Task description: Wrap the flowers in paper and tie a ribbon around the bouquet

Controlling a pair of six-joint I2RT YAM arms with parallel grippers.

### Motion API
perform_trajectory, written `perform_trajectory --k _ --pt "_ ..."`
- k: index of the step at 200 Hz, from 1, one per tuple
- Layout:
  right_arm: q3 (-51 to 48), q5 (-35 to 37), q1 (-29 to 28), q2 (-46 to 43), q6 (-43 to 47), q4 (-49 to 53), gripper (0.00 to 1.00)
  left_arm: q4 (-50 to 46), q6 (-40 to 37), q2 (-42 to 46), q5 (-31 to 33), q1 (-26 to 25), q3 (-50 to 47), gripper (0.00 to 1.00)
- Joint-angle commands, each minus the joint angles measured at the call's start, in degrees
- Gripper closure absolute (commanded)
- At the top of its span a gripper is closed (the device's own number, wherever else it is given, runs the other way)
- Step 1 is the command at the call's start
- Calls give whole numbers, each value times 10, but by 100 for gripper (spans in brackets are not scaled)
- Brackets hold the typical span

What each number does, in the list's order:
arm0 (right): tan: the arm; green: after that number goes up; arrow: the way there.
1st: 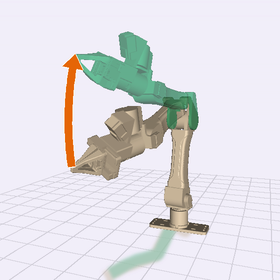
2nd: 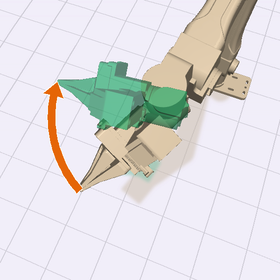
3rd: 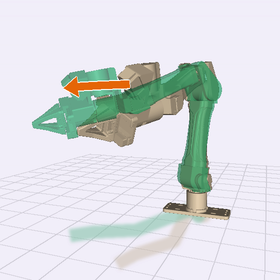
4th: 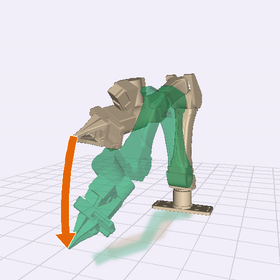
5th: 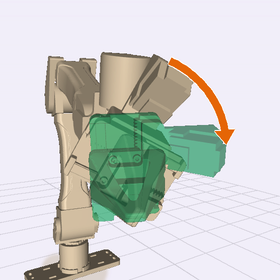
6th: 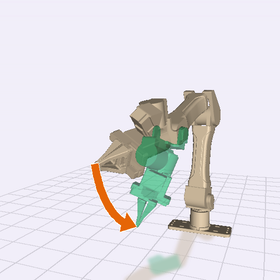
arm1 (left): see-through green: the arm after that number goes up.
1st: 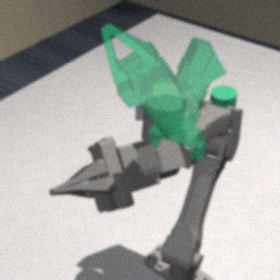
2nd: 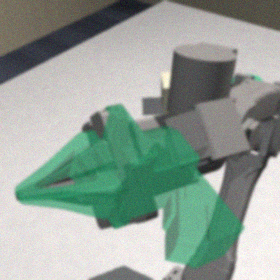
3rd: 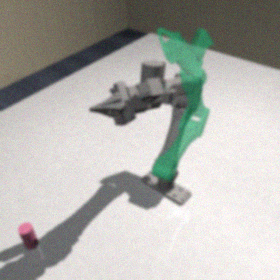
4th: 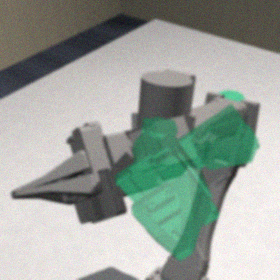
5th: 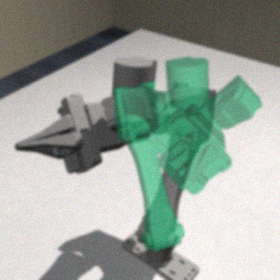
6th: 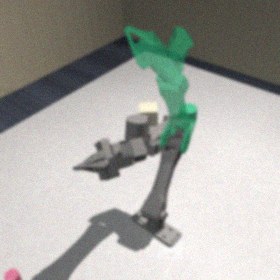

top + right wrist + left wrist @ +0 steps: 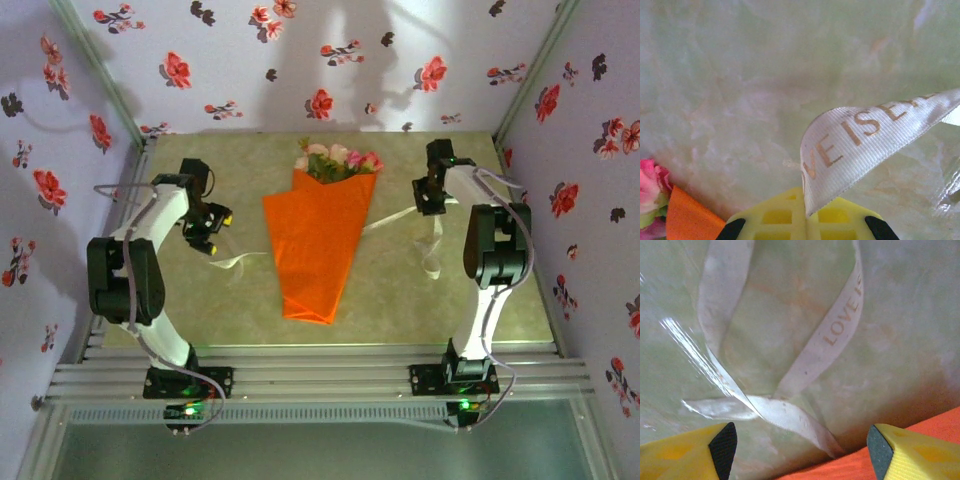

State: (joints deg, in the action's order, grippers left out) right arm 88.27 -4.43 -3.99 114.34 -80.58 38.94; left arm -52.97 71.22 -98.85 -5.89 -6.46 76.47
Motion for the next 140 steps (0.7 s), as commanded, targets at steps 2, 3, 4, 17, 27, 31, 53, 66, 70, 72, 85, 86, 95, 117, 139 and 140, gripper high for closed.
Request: perform_trajectory --k 2,3,4,17,27,31,53,66,70,72,85,86,95,117,139,140 --pt "32 7 2 11 42 25 100 -38 -87 -41 43 0 30 29" --pt "32 6 2 12 43 26 100 -38 -88 -43 42 0 31 29" --pt "33 4 3 13 44 26 100 -38 -90 -46 41 0 32 29" --pt "35 -8 1 16 49 25 100 -39 -103 -76 35 -3 42 29" --pt "30 -11 0 14 49 22 100 -21 -111 -92 30 -5 44 30" --pt "27 -10 1 12 49 21 100 -15 -113 -98 29 -5 46 30" --pt "22 -2 2 -1 57 28 100 1 -124 -135 32 -5 74 31" --pt "19 4 2 -10 63 34 100 18 -126 -153 33 -5 94 31" --pt "17 4 1 -12 65 35 100 20 -127 -157 33 -6 98 31" --pt "15 5 1 -14 66 34 100 22 -128 -159 34 -6 100 31" --pt "1 4 0 -24 68 33 100 24 -131 -171 38 -9 108 35" --pt "-1 4 1 -25 68 33 100 24 -131 -172 38 -9 108 35" --pt "-15 1 1 -33 68 28 100 18 -132 -183 38 -11 111 39" --pt "-50 -5 -1 -51 64 15 100 15 -136 -207 24 -13 107 56" --pt "-72 -8 -2 -64 67 12 100 25 -132 -195 21 -7 90 100" --pt "-72 -8 -2 -64 68 12 100 24 -132 -195 22 -7 90 100"
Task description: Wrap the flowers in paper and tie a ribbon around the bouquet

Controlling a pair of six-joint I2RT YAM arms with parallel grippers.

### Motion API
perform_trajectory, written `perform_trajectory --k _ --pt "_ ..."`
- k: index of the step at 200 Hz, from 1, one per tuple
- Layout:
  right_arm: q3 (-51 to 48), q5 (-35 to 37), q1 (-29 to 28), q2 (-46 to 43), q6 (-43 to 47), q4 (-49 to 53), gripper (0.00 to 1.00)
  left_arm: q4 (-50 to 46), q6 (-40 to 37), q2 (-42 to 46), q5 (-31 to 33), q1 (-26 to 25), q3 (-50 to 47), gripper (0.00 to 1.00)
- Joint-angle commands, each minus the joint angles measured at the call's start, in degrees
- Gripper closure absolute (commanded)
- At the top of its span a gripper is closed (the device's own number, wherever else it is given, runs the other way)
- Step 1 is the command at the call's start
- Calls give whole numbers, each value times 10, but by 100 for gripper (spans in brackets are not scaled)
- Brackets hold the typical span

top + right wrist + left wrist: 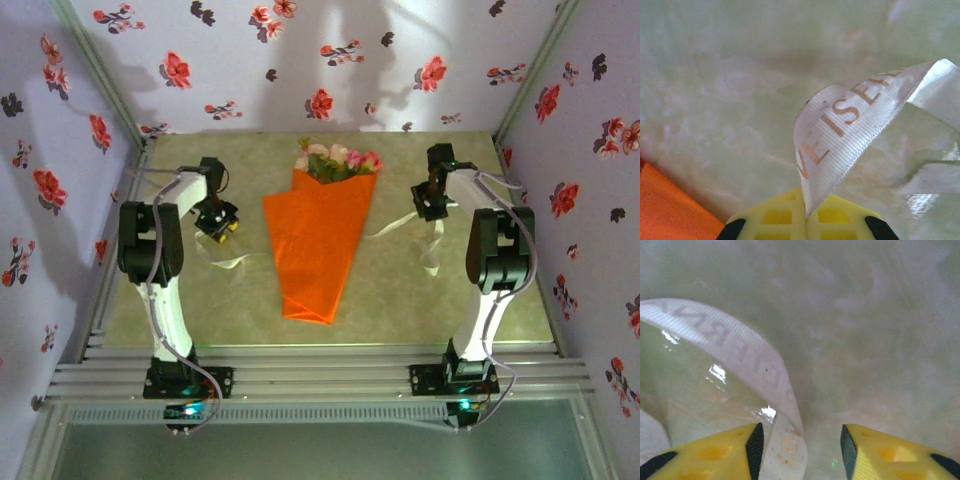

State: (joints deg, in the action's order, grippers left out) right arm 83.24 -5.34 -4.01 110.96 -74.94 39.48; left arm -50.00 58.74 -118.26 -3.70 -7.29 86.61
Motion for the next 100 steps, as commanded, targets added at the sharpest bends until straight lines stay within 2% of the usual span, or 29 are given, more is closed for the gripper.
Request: perform_trajectory --k 1,34,58,100 --pt "-23 1 -3 -31 12 7 100 -5 -6 3 1 2 -12 100" --pt "-43 0 -3 -46 26 15 100 36 3 123 64 22 -15 100" --pt "-50 -4 -4 -52 38 16 100 2 -19 99 38 42 70 100" --pt "-55 3 -5 -59 49 24 100 0 -14 88 35 48 189 100"
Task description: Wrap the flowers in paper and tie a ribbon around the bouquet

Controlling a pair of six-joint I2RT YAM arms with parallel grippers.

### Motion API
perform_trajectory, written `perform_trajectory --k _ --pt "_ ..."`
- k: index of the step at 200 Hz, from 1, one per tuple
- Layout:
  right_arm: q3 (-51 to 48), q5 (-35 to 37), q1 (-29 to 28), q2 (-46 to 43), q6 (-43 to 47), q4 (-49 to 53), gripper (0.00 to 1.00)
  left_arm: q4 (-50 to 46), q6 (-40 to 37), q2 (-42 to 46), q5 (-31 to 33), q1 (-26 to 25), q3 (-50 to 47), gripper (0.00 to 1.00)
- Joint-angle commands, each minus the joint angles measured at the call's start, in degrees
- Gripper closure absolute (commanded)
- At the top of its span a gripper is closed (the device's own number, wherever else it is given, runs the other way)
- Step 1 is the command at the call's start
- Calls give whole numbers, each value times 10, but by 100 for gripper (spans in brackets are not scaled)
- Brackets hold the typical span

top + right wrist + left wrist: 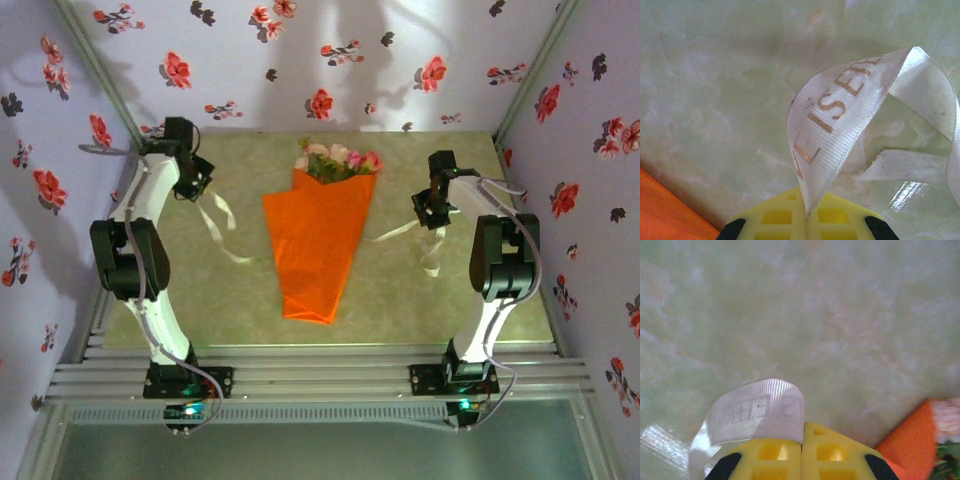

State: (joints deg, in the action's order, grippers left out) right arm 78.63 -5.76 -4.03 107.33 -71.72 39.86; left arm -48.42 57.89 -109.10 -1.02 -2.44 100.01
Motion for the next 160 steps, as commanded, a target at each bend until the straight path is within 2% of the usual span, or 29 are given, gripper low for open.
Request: perform_trajectory --k 1,48,81,115,145,160 --pt "-9 7 -4 -23 17 19 100 -15 -5 -4 8 0 58 100" --pt "-24 -3 -8 -32 14 12 100 -20 3 -28 12 7 183 100" --pt "-32 -6 -13 -39 15 8 100 -36 5 -52 6 12 234 100" --pt "-34 -16 -15 -38 20 4 100 -55 5 -21 -2 5 206 100" --pt "-21 -24 -19 -29 35 3 100 -48 29 73 10 -7 118 100" --pt "-10 -25 -25 -21 44 7 100 -20 23 112 14 -36 92 100"
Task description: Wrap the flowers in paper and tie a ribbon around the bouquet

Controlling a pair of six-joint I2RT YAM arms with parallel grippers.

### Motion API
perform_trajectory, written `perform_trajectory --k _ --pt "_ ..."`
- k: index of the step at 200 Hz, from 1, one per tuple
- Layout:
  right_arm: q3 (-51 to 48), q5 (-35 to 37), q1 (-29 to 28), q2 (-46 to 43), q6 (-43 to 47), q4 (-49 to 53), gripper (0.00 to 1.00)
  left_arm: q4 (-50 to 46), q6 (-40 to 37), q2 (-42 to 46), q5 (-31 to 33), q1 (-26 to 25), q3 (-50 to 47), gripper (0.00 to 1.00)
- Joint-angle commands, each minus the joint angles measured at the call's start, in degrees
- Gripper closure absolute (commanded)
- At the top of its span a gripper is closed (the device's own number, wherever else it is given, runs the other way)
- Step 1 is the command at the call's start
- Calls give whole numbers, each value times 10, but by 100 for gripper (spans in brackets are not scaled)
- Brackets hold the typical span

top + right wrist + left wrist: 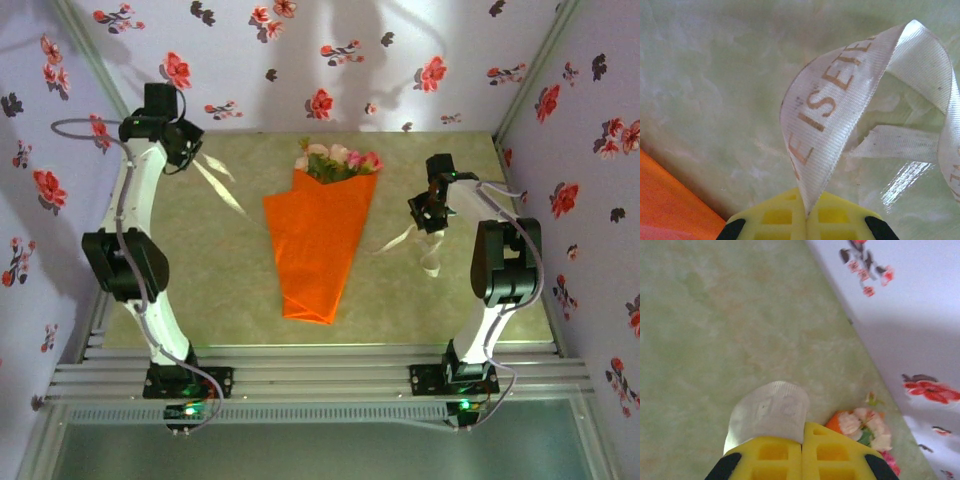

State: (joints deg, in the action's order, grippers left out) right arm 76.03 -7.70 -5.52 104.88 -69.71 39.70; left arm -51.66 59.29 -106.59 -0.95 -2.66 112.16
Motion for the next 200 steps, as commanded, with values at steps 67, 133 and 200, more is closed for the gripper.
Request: perform_trajectory --k 67,133,200 --pt "25 -17 -29 20 34 15 100 204 47 63 -100 -279 -95 100" --pt "-42 -19 -41 -13 31 -2 100 377 166 -205 -206 -383 16 100" --pt "-92 -11 -47 -39 30 -9 100 343 156 -253 -213 -382 53 39"
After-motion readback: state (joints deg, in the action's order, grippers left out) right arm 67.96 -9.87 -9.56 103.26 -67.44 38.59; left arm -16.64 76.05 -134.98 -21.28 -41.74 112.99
